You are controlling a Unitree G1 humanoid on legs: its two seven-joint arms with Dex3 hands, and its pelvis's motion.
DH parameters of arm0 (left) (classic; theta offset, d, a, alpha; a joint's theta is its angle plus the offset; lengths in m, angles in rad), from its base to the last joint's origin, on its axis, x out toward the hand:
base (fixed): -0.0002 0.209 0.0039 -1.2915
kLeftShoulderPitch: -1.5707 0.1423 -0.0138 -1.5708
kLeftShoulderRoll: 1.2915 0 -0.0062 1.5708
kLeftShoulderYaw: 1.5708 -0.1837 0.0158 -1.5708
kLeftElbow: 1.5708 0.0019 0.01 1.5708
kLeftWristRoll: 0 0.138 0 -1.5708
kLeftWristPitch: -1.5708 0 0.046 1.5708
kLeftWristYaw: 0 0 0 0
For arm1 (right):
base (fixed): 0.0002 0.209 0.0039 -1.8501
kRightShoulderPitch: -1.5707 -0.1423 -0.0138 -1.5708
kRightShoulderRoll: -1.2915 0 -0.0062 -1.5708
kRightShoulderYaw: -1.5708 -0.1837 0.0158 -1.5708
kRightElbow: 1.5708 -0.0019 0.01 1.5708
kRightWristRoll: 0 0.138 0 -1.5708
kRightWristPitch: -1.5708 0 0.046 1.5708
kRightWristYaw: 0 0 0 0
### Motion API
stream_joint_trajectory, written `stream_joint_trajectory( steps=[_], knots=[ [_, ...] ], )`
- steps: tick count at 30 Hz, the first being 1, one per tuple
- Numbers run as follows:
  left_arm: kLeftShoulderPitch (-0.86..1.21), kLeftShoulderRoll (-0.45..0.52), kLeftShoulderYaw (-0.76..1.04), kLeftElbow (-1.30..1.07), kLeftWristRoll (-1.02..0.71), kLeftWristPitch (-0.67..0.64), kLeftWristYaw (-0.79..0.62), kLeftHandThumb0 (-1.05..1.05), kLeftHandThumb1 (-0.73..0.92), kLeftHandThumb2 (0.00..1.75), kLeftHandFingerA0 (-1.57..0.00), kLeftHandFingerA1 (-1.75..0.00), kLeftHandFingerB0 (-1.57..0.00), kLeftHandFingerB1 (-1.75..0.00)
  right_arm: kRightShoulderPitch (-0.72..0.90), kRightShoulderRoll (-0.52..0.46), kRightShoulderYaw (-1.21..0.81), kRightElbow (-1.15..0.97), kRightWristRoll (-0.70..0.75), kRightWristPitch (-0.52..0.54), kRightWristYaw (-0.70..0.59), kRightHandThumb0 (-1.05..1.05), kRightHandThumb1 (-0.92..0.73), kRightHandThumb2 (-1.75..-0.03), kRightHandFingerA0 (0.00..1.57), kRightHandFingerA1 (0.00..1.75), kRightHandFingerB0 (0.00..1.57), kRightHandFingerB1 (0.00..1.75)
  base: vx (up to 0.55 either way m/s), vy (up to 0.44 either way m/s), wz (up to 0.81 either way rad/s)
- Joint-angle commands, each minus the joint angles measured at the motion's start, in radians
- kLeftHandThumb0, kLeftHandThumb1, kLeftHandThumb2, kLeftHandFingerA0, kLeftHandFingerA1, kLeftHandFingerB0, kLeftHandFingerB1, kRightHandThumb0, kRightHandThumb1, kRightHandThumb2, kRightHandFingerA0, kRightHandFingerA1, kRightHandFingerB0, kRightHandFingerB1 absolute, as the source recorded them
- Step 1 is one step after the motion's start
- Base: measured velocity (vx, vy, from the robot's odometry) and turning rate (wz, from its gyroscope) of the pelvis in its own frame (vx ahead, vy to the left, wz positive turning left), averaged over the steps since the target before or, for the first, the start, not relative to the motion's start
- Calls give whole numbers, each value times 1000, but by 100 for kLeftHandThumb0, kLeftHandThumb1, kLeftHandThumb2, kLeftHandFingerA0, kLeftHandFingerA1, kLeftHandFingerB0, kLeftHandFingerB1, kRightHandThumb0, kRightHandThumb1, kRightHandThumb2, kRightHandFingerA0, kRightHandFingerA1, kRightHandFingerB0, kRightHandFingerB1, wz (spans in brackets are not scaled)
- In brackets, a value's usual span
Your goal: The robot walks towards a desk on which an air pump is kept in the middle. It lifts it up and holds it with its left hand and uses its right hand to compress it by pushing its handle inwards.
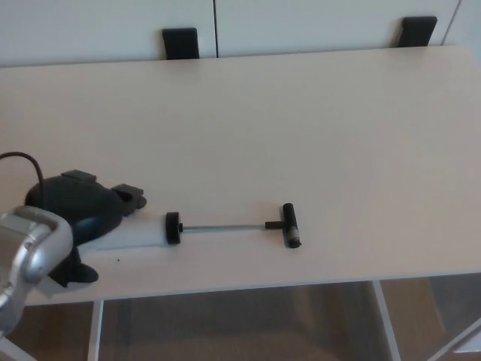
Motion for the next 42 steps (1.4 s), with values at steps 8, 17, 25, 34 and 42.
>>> stream_joint_trajectory(
  steps=[8,17,25,34,42],
  knots=[
    [21,-152,-70,88,217,-73,77,-33,29,88,0,-47,0,-47,3,-33,12,-59,-35,10,-58,-27,-63,-58,77,55,54,43,0,0,0],
    [-15,-247,-56,309,221,-193,177,-15,64,58,-79,-84,-69,-56,-16,-36,9,-67,4,63,-24,-26,-65,-58,75,54,53,43,0,0,0],
    [-44,-273,-21,408,220,-284,256,-16,63,58,-79,-87,-64,-54,34,-8,27,-194,-1,64,-34,-29,-67,-59,70,52,56,43,0,0,0],
    [-30,-277,64,390,176,-313,269,-28,83,65,-73,-124,-65,-56,243,57,50,-583,89,85,8,-24,-70,-60,79,56,59,46,0,0,0],
    [-20,-275,173,269,93,-331,264,-16,85,51,-62,-172,-38,-131,512,133,47,-1232,195,-93,-11,-31,-69,-60,84,53,64,45,0,0,0]
  ],
)
